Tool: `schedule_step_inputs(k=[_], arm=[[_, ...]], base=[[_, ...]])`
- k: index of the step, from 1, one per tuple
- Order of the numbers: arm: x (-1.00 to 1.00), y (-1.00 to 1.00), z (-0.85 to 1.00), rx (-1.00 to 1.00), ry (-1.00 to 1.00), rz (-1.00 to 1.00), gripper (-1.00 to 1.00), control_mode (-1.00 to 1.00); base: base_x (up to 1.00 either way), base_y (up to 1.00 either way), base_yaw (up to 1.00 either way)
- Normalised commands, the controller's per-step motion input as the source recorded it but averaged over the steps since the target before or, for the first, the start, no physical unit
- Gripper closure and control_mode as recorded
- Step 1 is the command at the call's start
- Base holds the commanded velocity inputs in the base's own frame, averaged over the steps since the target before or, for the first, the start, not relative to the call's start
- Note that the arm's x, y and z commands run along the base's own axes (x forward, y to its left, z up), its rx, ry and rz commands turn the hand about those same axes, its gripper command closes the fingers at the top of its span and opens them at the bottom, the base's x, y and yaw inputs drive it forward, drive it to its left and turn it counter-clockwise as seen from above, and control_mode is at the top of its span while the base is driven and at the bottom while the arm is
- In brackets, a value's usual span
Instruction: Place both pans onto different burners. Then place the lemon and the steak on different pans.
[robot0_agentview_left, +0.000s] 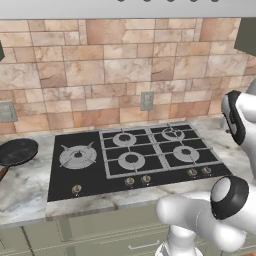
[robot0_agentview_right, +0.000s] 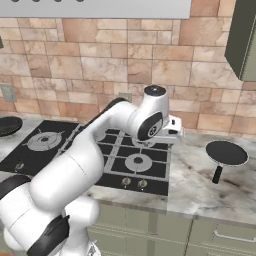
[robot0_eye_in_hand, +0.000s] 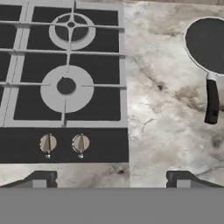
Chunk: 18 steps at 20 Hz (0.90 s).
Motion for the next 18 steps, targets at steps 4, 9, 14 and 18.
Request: schedule_step_inputs(k=[4,9,14,18], arm=[[0.00,-0.68,-0.34,0.00,0.00,-0.07,-1.00,-1.00],[0.00,-0.53,-0.22,0.00,0.02,-0.10,-1.00,-1.00],[0.00,-0.51,-0.11,0.00,0.02,-0.11,-1.00,-1.00],[0.02,-0.52,-0.18,0.00,0.01,-0.06,-1.00,-1.00]], base=[[0.00,0.00,0.00],[0.00,0.00,0.00],[0.00,0.00,0.00],[0.00,0.00,0.00]])
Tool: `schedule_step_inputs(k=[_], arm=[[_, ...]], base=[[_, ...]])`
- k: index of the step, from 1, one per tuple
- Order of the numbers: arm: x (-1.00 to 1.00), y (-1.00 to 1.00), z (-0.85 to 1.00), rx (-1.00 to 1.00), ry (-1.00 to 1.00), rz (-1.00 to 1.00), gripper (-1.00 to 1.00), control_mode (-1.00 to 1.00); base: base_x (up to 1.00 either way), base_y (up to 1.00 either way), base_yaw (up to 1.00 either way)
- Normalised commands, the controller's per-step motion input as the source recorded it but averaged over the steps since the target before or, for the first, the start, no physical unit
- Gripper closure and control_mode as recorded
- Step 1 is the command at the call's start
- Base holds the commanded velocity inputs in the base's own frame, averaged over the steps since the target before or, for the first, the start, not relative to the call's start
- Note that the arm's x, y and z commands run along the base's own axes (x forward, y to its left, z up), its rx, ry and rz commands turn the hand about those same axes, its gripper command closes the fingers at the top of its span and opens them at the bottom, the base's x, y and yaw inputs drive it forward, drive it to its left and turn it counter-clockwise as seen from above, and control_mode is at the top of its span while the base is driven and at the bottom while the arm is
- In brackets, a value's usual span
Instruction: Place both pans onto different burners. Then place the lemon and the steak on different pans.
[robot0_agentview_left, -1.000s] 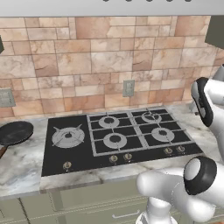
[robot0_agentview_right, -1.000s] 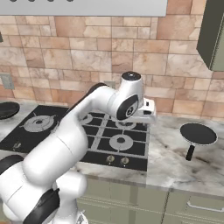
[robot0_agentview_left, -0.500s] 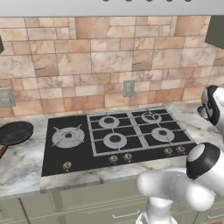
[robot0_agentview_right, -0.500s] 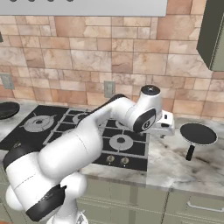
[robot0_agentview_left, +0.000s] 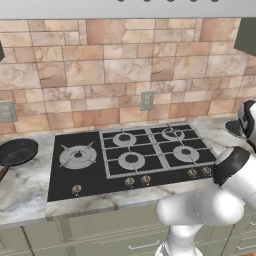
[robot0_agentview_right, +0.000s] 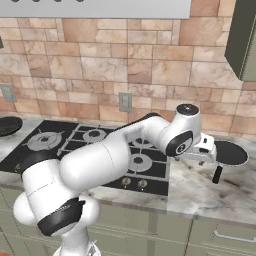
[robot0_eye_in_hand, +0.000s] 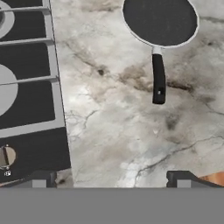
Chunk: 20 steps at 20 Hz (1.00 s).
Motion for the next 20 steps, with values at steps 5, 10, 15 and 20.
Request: schedule_step_inputs(k=[5,10,15,20], arm=[[0.10,-0.41,-0.32,0.00,0.00,-0.01,-1.00,-1.00],[0.28,-0.14,-0.41,0.00,0.00,0.00,-1.00,-1.00],[0.26,-0.31,-0.25,0.00,0.00,0.00,-1.00,-1.00],[0.19,-0.30,-0.15,0.00,0.00,0.00,-1.00,-1.00]], base=[[0.00,0.00,0.00],[0.00,0.00,0.00],[0.00,0.00,0.00],[0.00,0.00,0.00]])
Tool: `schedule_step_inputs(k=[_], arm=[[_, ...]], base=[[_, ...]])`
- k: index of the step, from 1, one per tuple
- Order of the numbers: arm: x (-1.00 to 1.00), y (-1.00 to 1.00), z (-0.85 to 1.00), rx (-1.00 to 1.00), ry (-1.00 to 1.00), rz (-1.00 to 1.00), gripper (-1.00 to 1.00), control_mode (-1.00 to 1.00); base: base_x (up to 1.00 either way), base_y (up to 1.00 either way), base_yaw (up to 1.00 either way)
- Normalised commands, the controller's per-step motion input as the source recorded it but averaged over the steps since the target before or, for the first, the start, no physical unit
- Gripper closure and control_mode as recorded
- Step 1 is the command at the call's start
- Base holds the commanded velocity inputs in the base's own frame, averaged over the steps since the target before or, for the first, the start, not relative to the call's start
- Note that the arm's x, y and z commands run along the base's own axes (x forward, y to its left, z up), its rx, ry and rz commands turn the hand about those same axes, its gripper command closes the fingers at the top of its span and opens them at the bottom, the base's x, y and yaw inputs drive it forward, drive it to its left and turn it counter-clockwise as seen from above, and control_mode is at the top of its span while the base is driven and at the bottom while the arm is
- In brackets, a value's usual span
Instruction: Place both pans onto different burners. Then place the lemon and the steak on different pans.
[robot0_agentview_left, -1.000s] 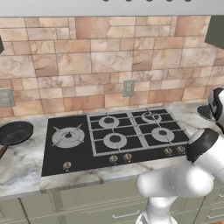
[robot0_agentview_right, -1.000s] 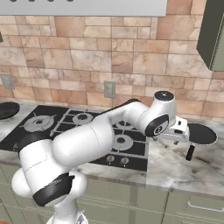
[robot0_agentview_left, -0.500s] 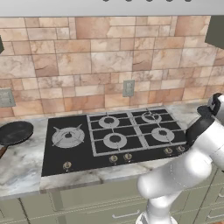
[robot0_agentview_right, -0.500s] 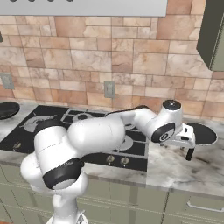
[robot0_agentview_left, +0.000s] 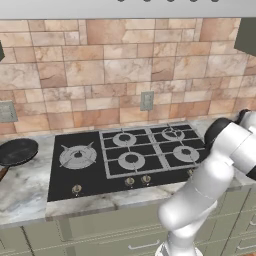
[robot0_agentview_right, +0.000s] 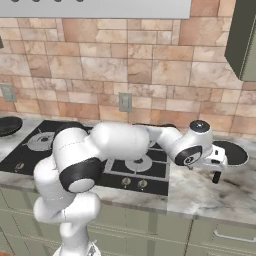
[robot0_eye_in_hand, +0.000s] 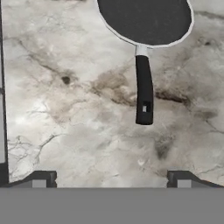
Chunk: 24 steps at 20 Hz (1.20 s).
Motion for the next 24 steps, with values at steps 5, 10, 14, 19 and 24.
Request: schedule_step_inputs(k=[5,10,14,19,24], arm=[[0.17,-0.23,-0.28,0.00,0.00,0.00,-1.00,-1.00],[0.13,-0.29,-0.20,0.01,0.00,0.00,-1.00,-1.00],[0.20,-0.33,-0.01,0.04,0.01,0.00,-1.00,-1.00],[0.22,-0.35,0.01,0.09,0.04,0.00,-1.00,-1.00],[0.12,-0.29,0.16,0.10,0.09,0.00,-1.00,-1.00]], base=[[0.00,0.00,0.00],[0.00,0.00,0.00],[0.00,0.00,0.00],[0.00,0.00,0.00],[0.00,0.00,0.00]])
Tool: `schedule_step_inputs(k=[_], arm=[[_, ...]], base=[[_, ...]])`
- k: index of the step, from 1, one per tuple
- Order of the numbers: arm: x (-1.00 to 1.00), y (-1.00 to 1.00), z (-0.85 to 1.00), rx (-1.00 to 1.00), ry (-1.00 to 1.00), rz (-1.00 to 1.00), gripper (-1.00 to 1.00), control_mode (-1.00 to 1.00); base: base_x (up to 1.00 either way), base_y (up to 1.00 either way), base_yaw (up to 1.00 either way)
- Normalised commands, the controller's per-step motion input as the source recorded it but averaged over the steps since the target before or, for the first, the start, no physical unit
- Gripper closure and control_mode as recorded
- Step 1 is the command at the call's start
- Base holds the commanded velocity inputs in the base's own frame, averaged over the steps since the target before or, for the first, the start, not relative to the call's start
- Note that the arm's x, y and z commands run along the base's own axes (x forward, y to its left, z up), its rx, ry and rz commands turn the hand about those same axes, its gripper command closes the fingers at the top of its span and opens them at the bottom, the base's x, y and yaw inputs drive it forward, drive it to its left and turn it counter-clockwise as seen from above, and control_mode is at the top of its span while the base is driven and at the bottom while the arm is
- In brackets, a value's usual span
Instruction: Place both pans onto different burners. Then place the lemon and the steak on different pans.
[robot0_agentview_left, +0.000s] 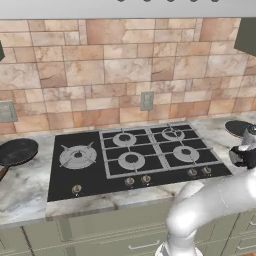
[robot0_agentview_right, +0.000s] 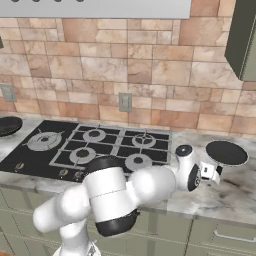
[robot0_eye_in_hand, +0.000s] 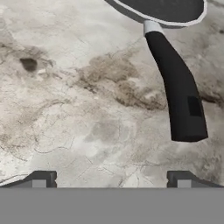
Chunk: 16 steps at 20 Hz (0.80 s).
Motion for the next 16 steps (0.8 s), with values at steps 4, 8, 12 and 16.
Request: schedule_step_inputs(k=[4,8,12,16], arm=[[0.17,-0.39,0.40,0.15,0.10,0.00,-1.00,-1.00],[0.24,-0.48,0.38,0.16,0.11,0.00,-1.00,-1.00],[0.29,-0.53,0.04,0.14,0.08,0.00,-1.00,-1.00],[0.50,-0.40,0.00,0.09,0.04,0.00,-1.00,-1.00]], base=[[0.00,0.00,0.00],[0.00,0.00,0.00],[0.00,0.00,0.00],[0.00,0.00,0.00]])
